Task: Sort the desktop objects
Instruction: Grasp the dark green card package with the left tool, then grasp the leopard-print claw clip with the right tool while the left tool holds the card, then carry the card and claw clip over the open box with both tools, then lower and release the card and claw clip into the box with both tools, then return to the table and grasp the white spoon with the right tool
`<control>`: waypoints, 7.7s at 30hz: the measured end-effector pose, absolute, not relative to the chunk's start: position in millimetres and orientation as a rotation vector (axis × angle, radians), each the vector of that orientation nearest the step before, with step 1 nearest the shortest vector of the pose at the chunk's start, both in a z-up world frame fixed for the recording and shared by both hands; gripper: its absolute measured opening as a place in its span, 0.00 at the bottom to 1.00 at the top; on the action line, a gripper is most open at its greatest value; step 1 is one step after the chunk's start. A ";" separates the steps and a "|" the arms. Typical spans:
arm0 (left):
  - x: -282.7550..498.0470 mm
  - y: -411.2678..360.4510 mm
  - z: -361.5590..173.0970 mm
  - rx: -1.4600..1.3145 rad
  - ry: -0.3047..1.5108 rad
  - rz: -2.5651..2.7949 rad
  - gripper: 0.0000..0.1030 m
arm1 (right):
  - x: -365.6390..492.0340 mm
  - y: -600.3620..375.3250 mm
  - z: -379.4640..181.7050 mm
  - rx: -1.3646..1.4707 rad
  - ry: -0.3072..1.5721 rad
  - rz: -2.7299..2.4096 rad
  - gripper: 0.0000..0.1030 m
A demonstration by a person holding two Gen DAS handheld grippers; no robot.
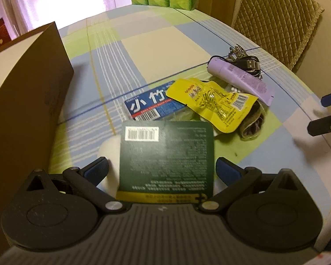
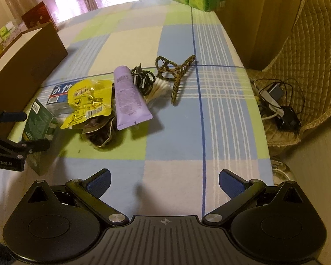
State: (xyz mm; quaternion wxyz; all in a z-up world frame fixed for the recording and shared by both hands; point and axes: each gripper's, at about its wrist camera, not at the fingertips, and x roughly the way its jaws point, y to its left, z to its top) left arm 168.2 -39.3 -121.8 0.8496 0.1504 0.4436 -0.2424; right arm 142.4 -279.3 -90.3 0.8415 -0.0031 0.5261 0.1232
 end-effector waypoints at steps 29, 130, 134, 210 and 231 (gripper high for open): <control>116.4 -28.2 -90.4 0.342 0.823 -0.428 0.84 | 144.2 -270.1 -91.8 -0.037 1.090 0.327 0.98; 134.1 217.2 35.0 0.131 0.642 -0.188 0.84 | 124.6 59.7 36.6 -0.113 0.791 0.914 0.42; 149.8 233.6 35.9 0.156 0.634 -0.196 0.84 | 135.9 80.3 36.3 -0.126 0.779 0.907 0.42; 230.3 242.1 -21.8 0.297 1.001 -0.253 0.94 | 192.3 127.5 -63.4 -0.486 0.969 0.990 0.98; 125.0 196.5 30.5 0.233 0.865 -0.131 0.94 | 103.4 22.9 -3.1 -0.363 0.809 1.068 0.98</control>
